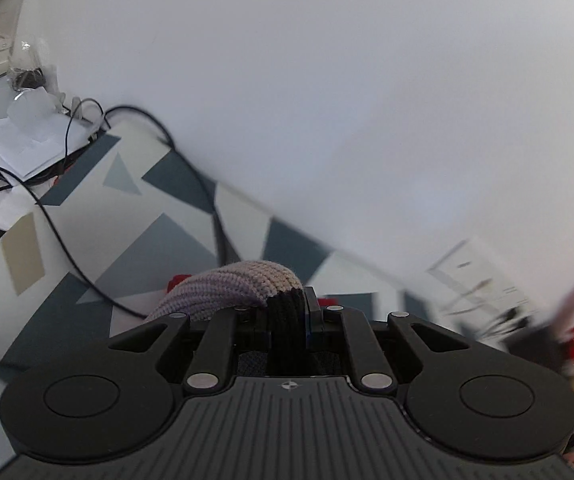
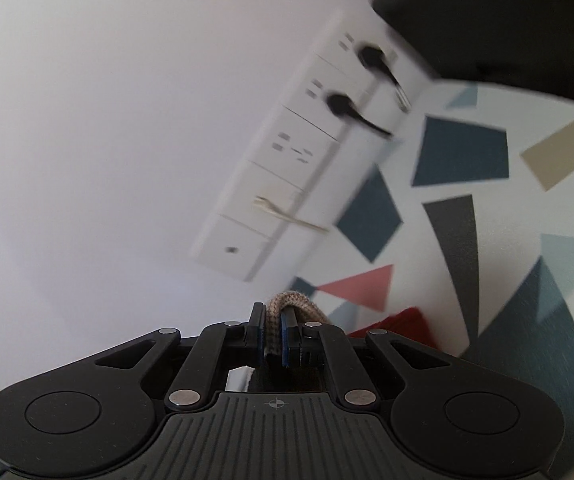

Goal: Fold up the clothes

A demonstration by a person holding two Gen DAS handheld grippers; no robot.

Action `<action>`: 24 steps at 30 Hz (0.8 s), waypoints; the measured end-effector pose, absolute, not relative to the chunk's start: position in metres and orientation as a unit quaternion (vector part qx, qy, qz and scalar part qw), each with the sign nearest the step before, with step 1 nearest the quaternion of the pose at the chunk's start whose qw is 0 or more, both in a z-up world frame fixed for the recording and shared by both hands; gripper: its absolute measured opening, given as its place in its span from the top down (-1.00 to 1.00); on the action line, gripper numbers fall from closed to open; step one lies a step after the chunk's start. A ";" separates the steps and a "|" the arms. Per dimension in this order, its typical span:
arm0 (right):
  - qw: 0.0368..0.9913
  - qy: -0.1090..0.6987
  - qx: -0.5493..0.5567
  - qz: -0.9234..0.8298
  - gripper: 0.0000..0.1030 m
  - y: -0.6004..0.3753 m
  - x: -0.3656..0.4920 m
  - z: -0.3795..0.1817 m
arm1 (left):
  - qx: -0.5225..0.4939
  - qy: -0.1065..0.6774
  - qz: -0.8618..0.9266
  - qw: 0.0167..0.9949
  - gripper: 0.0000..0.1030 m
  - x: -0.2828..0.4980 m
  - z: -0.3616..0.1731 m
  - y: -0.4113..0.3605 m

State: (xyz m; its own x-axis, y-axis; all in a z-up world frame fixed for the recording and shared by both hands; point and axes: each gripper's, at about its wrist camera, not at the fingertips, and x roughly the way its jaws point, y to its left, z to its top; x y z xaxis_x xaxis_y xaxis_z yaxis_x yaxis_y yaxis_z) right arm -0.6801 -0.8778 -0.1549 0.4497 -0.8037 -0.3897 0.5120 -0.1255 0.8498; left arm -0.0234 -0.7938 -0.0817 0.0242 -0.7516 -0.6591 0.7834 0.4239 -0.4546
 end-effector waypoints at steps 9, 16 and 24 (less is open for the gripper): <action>0.619 -0.065 0.585 -0.519 0.85 -0.924 -0.680 -0.212 | 0.191 0.485 -0.519 0.678 0.06 -0.021 -0.131 -0.835; 0.626 -0.103 0.544 -0.550 0.13 -0.891 -0.687 -0.180 | 0.298 0.428 -0.583 0.623 -0.46 -0.014 -0.080 -0.813; 0.622 -0.120 0.497 -0.592 -0.09 -0.792 -0.690 -0.139 | 0.178 0.463 -0.578 0.648 -0.60 0.021 -0.074 -0.738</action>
